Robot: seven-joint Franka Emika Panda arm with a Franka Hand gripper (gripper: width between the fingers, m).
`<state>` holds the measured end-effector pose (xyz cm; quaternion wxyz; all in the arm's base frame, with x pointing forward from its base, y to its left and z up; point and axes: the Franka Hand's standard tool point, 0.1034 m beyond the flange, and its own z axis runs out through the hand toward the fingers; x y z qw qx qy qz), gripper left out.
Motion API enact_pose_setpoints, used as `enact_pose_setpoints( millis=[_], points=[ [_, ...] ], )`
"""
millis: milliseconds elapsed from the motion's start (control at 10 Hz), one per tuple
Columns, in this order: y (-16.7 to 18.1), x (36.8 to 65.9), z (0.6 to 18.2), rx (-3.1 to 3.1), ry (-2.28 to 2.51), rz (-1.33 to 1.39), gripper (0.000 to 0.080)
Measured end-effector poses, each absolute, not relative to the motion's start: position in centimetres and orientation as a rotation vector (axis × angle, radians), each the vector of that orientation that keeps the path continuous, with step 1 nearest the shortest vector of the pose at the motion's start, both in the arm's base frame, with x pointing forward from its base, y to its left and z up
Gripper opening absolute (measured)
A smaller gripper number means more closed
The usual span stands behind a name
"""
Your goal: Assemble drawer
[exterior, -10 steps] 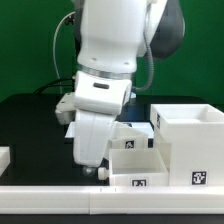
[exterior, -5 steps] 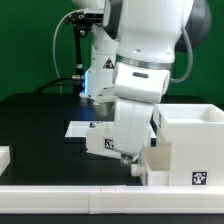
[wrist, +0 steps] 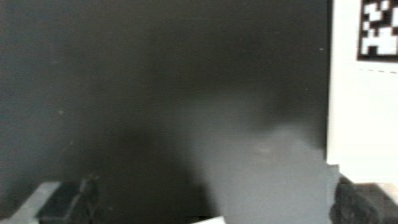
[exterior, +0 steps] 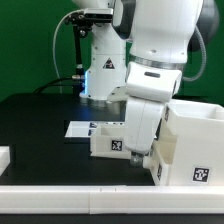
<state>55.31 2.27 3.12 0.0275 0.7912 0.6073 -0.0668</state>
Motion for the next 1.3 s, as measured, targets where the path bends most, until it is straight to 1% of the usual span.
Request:
enact_pose_setpoints(
  millis=[300, 600, 700, 800, 1000, 1100, 1300],
  points=[
    [0.4, 55.4, 2.8, 2.415, 1.911, -0.188, 0.0649],
    [0.5, 55.4, 2.7, 2.421, 1.904, -0.189, 0.0649],
    [0.2, 55.5, 2.9, 2.399, 1.942, -0.189, 0.0649],
    [-0.6, 56.2, 3.7, 2.363, 1.999, -0.179, 0.0649],
    [-1.1, 57.4, 4.4, 2.328, 2.068, -0.186, 0.0649],
    [-1.5, 57.6, 4.5, 2.362, 2.089, -0.132, 0.0649],
    [-1.2, 57.5, 4.1, 2.474, 2.053, -0.053, 0.0649]
  ],
)
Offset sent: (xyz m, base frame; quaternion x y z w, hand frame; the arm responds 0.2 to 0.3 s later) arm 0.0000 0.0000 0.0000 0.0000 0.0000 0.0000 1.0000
